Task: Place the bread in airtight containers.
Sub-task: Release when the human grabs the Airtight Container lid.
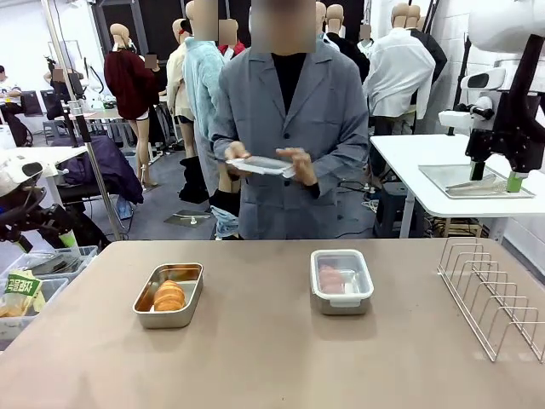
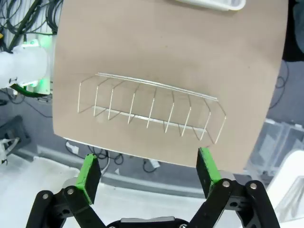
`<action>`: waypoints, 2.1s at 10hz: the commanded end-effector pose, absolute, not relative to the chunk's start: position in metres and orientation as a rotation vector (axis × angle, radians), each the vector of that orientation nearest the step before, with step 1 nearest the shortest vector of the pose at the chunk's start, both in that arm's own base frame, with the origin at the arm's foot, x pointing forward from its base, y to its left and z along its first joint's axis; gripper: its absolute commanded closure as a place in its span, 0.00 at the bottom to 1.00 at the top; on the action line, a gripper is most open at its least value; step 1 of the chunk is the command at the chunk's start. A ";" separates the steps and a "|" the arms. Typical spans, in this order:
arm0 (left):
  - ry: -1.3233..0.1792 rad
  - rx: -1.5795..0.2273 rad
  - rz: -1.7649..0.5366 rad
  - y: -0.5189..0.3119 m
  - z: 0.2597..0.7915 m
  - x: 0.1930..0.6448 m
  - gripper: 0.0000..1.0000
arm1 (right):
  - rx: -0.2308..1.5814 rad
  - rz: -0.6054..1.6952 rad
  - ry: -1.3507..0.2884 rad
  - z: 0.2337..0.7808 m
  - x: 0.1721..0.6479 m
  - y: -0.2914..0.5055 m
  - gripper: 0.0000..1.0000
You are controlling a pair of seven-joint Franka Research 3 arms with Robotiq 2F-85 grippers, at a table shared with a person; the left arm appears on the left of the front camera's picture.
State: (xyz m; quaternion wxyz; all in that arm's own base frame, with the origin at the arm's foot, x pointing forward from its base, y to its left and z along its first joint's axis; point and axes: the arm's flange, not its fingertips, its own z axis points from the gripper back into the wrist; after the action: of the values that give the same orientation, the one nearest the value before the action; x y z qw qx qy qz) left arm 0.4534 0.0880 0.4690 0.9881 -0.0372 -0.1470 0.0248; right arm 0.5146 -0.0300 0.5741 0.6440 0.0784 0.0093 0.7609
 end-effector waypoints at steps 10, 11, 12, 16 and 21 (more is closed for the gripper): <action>-0.296 -0.077 0.068 0.088 0.470 0.453 0.00 | 0.179 1.733 0.021 0.574 0.515 -0.030 0.00; -0.296 -0.077 0.068 0.088 0.470 0.453 0.00 | 0.179 1.733 0.021 0.574 0.515 -0.030 0.00; -0.296 -0.077 0.068 0.088 0.470 0.453 0.00 | 0.179 1.733 0.021 0.574 0.515 -0.030 0.00; -0.296 -0.077 0.068 0.088 0.470 0.453 0.00 | 0.179 1.733 0.021 0.574 0.515 -0.030 0.00; -0.296 -0.077 0.068 0.088 0.470 0.453 0.00 | 0.179 1.733 0.021 0.574 0.515 -0.030 0.00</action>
State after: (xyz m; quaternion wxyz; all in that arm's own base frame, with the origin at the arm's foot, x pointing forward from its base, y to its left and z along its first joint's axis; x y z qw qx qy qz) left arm 0.4534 0.0880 0.4689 0.9881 -0.0372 -0.1470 0.0248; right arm 0.5162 -0.0296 0.5744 0.6462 0.0749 0.0075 0.7594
